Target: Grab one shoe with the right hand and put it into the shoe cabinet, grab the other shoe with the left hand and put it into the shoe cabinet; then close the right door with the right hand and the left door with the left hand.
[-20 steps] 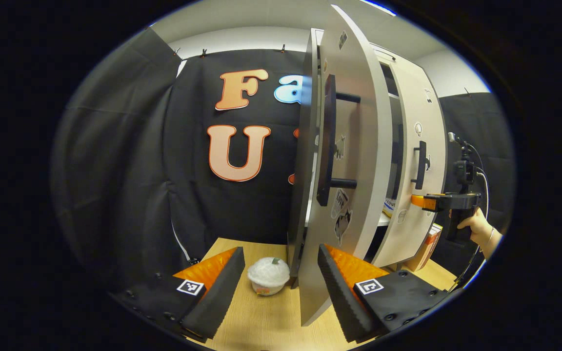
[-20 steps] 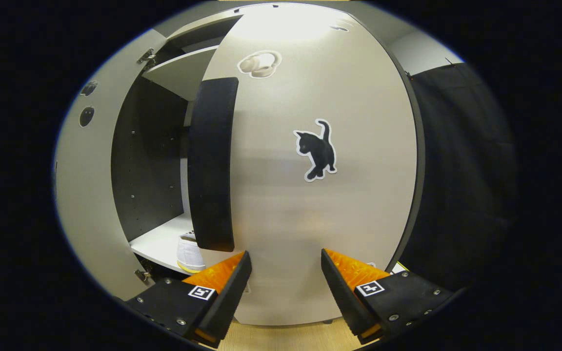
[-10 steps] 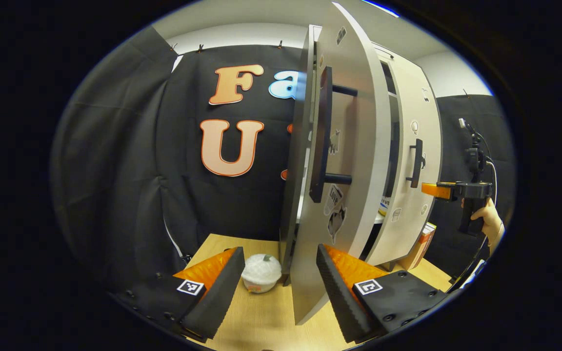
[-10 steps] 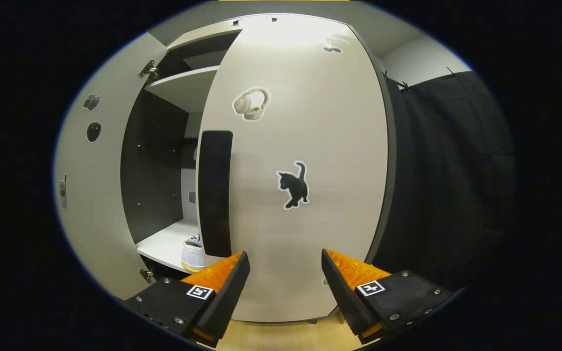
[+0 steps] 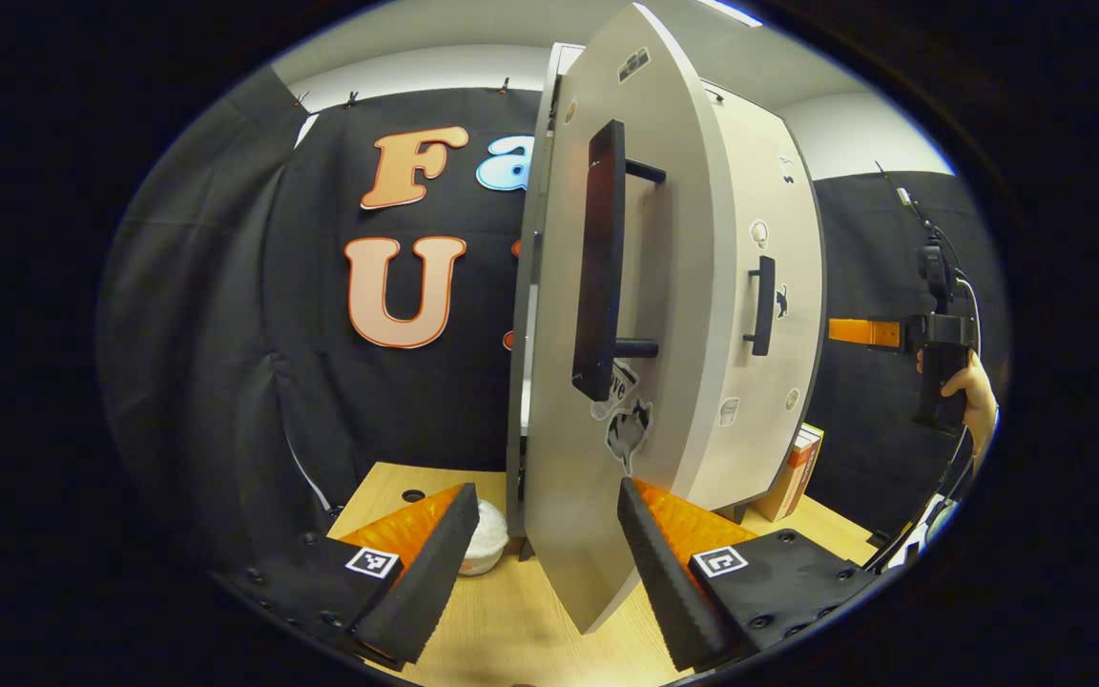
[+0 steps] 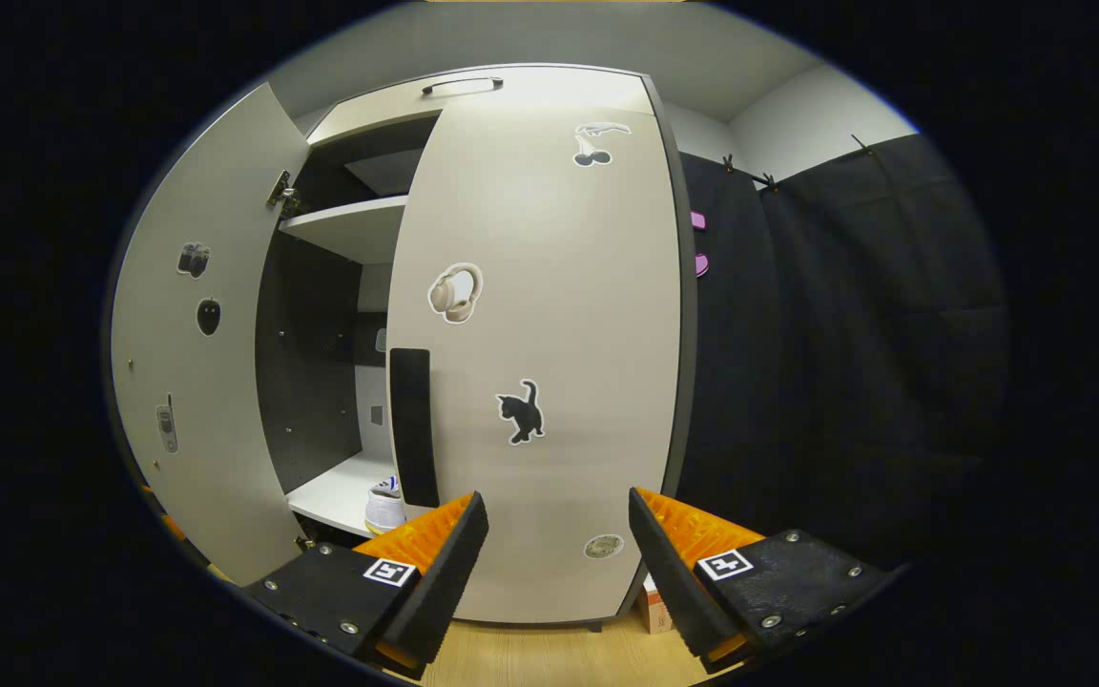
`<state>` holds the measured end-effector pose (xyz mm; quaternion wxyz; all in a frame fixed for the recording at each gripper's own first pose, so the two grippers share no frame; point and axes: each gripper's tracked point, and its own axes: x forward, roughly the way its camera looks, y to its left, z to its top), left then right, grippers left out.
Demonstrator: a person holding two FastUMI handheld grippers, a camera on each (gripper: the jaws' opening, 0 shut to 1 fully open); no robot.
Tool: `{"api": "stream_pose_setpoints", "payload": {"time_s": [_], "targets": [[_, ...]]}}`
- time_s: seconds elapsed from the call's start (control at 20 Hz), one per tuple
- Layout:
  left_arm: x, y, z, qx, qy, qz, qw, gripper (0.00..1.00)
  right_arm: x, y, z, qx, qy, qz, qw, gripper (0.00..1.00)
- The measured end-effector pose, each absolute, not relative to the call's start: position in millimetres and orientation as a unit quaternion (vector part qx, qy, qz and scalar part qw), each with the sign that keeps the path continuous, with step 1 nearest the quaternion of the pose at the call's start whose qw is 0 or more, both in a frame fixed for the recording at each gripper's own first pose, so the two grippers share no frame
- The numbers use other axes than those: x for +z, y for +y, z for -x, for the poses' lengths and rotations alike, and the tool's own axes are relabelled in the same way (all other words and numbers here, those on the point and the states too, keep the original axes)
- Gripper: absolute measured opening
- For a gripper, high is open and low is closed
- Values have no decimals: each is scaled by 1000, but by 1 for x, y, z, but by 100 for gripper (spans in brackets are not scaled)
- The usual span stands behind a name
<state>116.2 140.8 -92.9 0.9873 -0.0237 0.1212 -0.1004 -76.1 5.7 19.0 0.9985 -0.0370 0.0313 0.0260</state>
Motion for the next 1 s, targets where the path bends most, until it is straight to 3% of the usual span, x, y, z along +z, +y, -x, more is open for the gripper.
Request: {"api": "stream_pose_setpoints", "payload": {"time_s": [0.15, 0.25, 0.45, 0.6, 1.0], "targets": [[-93, 114, -123, -122, 119, 23, 985, 94, 27, -9, 94, 19, 24, 40, 999, 92], [-92, 96, -130, -136, 117, 26, 983, 99, 33, -22, 105, 12, 18, 40, 999, 92], [-95, 58, -145, -164, 111, 33, 980, 94, 45, -54, 125, -14, 8, 42, 999, 92], [-100, 28, -165, -183, 110, 25, 977, 99, 48, -80, 140, -37, 6, 40, 998, 92], [-121, -11, -224, -169, 127, -6, 977, 97, 46, -139, 172, -95, 10, 36, 995, 92]]}}
